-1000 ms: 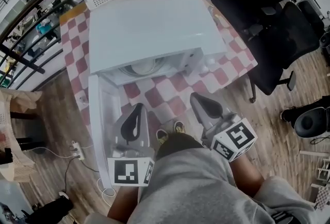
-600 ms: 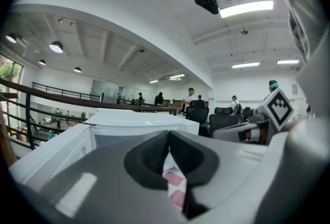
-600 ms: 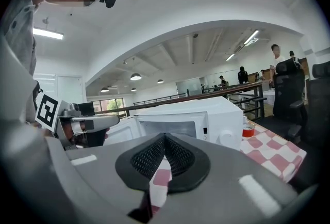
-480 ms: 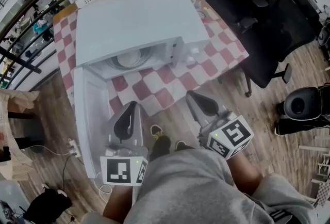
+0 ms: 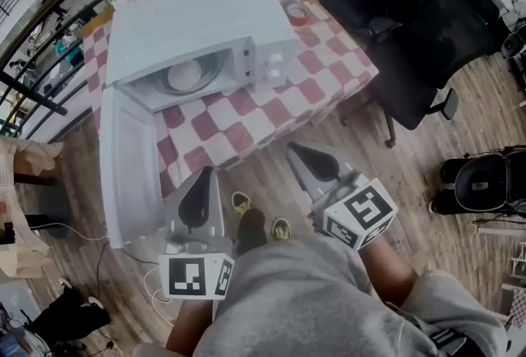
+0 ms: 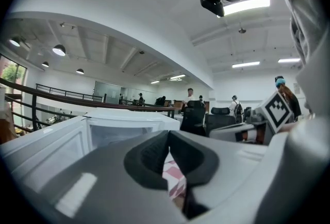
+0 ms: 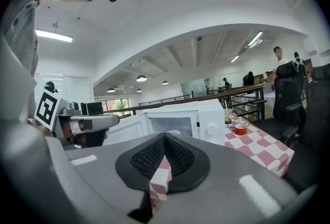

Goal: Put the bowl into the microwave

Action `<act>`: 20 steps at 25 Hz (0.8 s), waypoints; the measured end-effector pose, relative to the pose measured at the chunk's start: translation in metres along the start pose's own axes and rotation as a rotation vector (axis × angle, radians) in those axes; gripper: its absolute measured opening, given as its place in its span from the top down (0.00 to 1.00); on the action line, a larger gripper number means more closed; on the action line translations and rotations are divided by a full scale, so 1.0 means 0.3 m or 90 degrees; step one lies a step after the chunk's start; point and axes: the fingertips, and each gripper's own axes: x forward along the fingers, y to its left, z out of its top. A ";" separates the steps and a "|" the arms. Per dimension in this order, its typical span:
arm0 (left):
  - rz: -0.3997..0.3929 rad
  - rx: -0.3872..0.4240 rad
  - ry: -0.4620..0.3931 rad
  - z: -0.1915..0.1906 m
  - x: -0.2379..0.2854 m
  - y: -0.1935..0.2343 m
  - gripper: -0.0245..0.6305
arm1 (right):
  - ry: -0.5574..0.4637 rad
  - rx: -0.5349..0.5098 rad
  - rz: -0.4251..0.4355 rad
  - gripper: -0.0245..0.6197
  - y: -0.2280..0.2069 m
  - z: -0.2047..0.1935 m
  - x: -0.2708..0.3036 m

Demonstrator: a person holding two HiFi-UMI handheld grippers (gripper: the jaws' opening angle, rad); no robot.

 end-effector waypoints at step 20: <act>0.027 -0.001 -0.013 -0.053 -0.254 -0.203 0.95 | -0.023 -0.021 0.014 0.97 0.074 -0.065 -0.272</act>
